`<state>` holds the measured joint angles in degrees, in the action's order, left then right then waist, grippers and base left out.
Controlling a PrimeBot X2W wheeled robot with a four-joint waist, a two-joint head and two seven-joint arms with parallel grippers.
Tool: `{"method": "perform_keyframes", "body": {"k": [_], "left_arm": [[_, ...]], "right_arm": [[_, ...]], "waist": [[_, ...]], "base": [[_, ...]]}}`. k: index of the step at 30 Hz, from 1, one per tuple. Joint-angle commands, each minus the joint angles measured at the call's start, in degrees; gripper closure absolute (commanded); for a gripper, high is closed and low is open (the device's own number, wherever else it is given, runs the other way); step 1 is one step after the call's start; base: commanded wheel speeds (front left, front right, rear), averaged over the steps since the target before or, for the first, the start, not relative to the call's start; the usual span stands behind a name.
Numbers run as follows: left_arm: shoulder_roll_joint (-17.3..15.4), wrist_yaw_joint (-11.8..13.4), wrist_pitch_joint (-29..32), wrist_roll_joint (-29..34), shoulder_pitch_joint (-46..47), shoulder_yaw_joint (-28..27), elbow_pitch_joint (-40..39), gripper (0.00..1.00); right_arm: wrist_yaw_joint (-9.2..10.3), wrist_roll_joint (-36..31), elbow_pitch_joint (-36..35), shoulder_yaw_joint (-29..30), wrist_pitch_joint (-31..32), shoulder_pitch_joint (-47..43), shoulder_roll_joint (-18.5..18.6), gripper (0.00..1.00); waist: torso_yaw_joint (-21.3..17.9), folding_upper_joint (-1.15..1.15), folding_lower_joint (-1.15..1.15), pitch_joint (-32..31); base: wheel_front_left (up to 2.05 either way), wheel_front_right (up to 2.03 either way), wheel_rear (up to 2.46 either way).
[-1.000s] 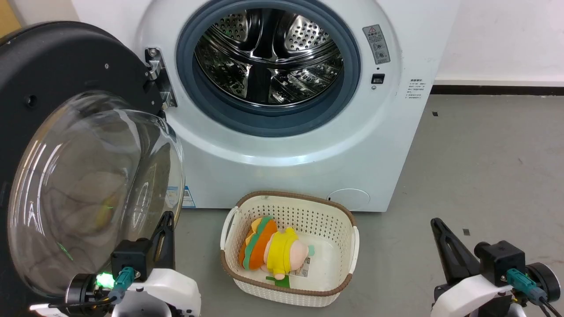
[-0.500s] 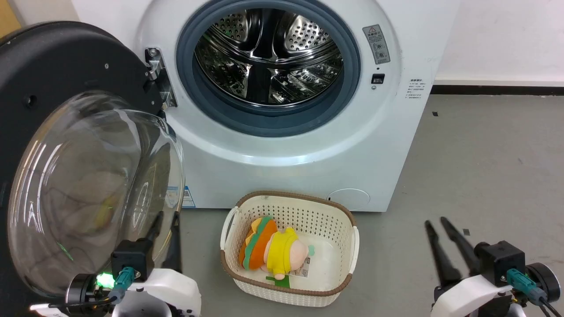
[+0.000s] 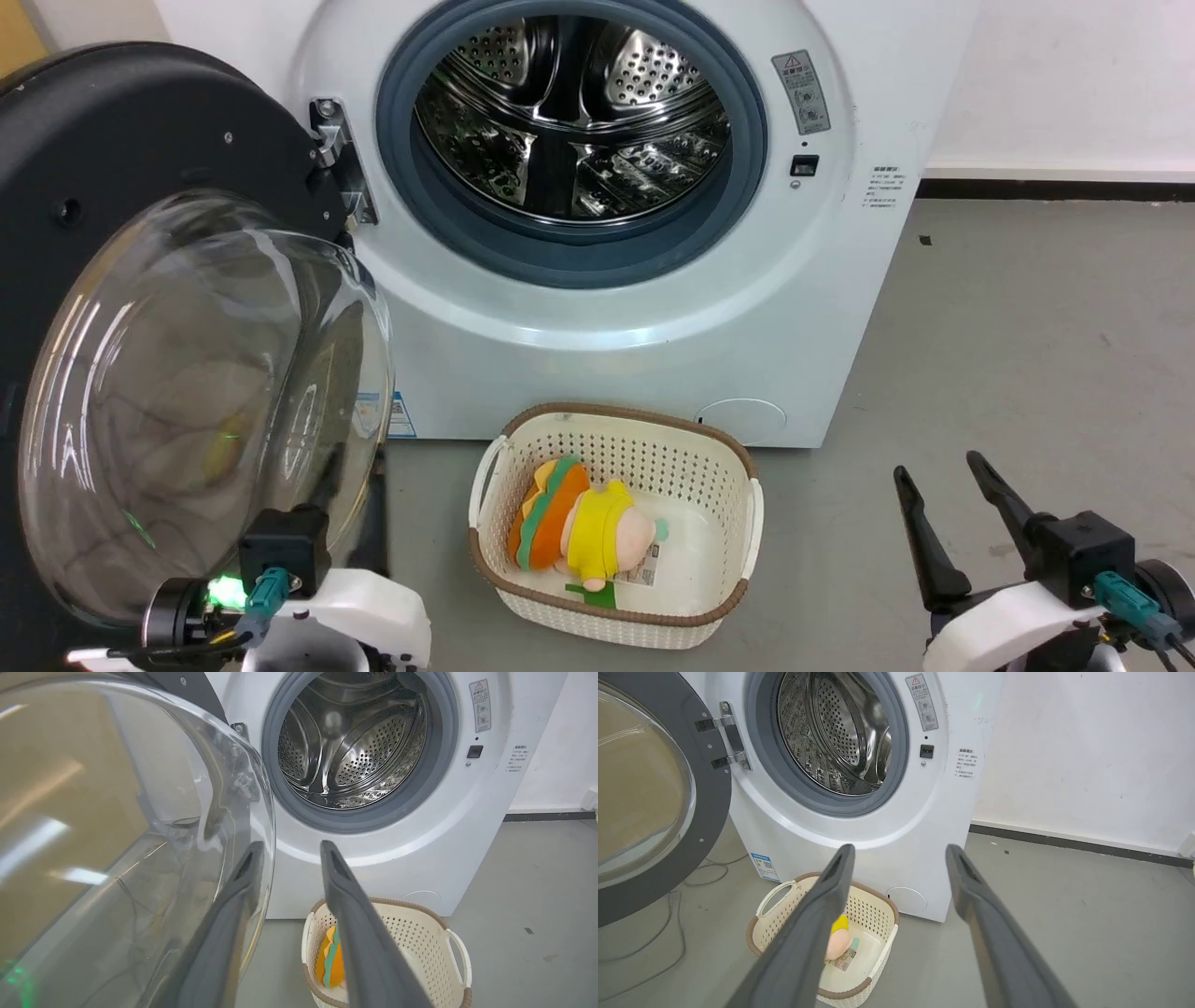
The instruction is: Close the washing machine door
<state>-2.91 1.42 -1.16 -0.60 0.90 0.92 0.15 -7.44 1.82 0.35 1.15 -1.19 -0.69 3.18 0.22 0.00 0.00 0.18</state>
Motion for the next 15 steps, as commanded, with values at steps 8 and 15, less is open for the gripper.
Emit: {"method": "perform_keyframes", "body": {"k": [8,15], "left_arm": [[-1.1,0.6,-1.4,0.1,2.3,0.3,-2.5,1.00],[-2.0,0.7,-2.3,0.0,4.6,0.3,-5.7,1.00]], "right_arm": [[-0.01,1.5,0.0,0.9,-1.5,0.1,-0.1,0.00],[-0.01,2.3,-0.1,1.6,-2.3,0.2,-0.1,0.00]], "waist": [[0.7,0.00,0.00,0.1],[1.8,0.00,0.00,0.4]], "base": [[0.00,0.00,0.00],[0.00,0.00,0.00]]}}
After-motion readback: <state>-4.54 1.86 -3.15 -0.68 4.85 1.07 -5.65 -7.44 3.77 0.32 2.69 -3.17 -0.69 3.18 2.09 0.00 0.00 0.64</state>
